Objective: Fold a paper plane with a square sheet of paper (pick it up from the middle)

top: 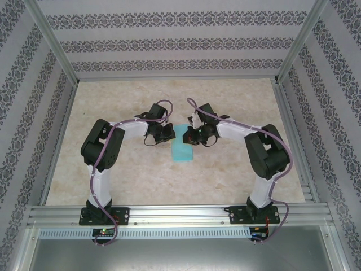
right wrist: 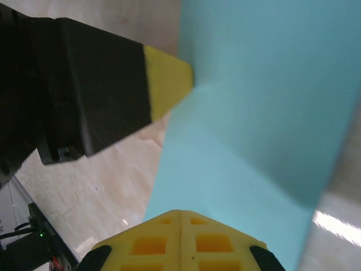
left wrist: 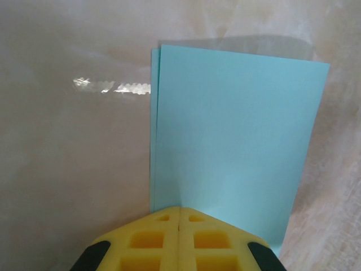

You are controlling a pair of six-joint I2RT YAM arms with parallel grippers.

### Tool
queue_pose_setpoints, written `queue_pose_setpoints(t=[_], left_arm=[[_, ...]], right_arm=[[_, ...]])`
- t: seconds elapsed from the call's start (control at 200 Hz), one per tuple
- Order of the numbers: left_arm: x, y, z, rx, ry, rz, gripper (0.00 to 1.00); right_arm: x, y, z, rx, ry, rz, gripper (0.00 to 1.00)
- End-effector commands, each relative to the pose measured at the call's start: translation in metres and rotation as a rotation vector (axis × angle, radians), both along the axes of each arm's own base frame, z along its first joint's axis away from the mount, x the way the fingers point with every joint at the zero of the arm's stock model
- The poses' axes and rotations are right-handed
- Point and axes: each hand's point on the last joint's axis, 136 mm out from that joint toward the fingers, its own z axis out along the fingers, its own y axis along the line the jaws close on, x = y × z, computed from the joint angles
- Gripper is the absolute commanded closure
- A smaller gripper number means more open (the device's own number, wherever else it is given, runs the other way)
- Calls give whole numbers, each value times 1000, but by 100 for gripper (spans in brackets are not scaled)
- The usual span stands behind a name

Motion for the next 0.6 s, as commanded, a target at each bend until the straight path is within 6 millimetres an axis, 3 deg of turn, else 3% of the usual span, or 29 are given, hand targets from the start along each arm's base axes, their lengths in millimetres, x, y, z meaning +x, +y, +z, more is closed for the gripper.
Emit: queue_pose_setpoints(t=[0.0, 0.25, 0.595], left_arm=[[-67, 66, -89, 323, 271, 36, 100], [-68, 67, -91, 328, 274, 34, 100], [-69, 68, -93, 333, 275, 35, 100]], right_arm=[[-9, 4, -23, -25, 58, 26, 100], [-30, -11, -44, -72, 113, 41, 100], [-89, -52, -63, -135, 205, 56, 100]])
